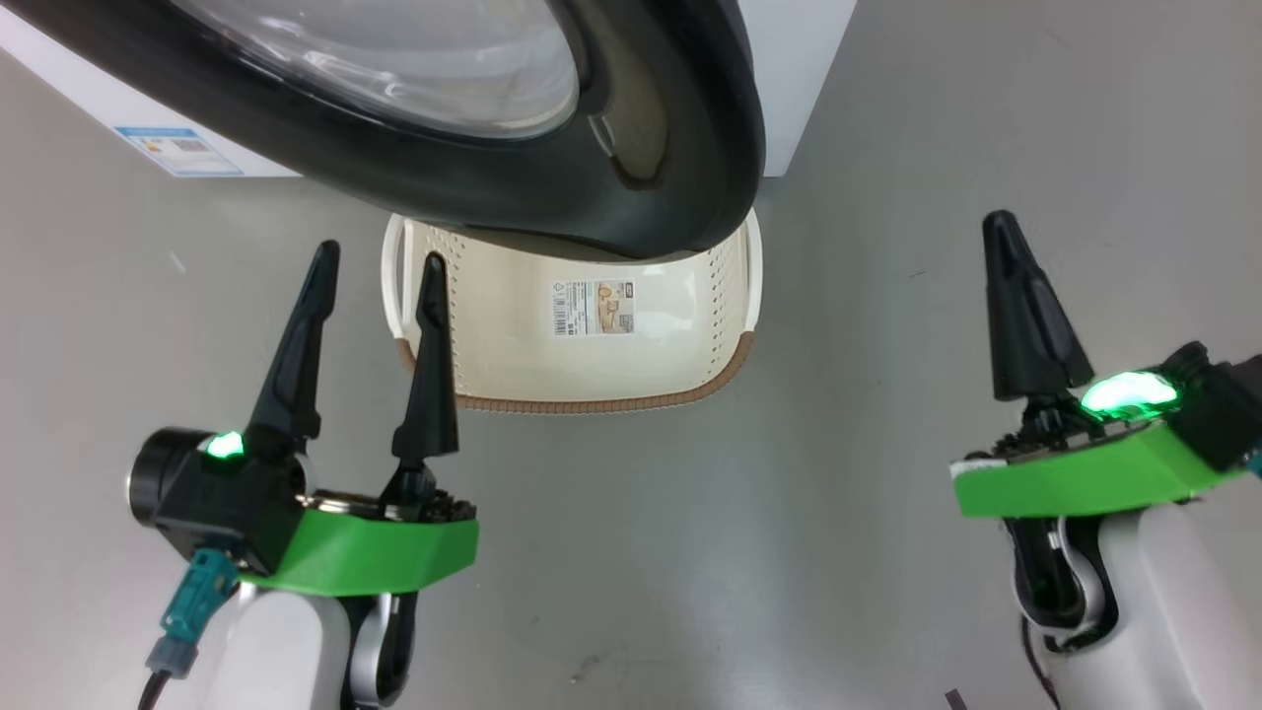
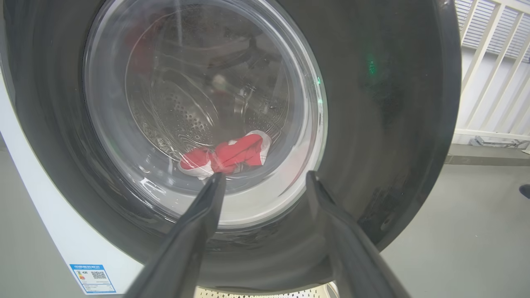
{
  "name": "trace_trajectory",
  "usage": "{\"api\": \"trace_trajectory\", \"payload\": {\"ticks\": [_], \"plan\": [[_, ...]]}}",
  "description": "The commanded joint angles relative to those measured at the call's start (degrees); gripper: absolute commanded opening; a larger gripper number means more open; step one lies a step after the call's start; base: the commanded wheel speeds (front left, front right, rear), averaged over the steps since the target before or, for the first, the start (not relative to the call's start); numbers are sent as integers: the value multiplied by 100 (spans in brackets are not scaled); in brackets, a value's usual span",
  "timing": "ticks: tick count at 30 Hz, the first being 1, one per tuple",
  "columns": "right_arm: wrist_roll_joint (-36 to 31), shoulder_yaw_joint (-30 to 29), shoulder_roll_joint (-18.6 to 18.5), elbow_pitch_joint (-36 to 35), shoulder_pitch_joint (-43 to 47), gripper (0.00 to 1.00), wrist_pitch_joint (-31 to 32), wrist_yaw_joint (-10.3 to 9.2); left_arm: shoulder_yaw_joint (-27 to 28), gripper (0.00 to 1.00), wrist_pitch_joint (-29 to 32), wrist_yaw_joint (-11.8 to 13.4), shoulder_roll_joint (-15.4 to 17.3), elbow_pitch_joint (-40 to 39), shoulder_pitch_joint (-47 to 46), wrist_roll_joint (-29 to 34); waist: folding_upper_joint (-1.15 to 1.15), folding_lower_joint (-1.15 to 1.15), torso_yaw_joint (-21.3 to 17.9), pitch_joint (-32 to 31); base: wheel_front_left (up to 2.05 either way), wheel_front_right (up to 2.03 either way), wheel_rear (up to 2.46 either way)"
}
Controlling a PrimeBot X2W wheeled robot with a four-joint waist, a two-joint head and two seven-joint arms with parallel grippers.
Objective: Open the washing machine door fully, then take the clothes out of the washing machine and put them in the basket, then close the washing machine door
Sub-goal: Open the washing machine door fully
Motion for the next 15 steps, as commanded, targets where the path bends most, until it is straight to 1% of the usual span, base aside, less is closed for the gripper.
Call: {"api": "trace_trajectory", "payload": {"ticks": [1,2,6,8,11,15], "plan": [[454,219,34,-61,-152,0,-35,36,151,100,-28,14,103,-158,82,29,0,0,13,10,0,0,0],[1014,370,34,29,-329,0,-35,36,146,100,-28,16,103,-165,77,32,0,0,22,22,0,0,0],[2149,798,34,133,-791,0,-14,36,121,100,-28,20,103,-173,45,31,0,0,55,48,0,0,0],[2648,919,34,158,-1029,0,70,36,102,100,-28,25,103,-178,32,27,0,0,78,58,0,0,0],[3373,971,34,213,-1352,0,315,36,68,100,-28,34,103,-194,22,12,0,0,128,70,0,0,0],[4137,911,35,336,-1769,0,820,36,43,100,-28,48,103,-207,25,5,0,0,197,97,0,0,0]]}}
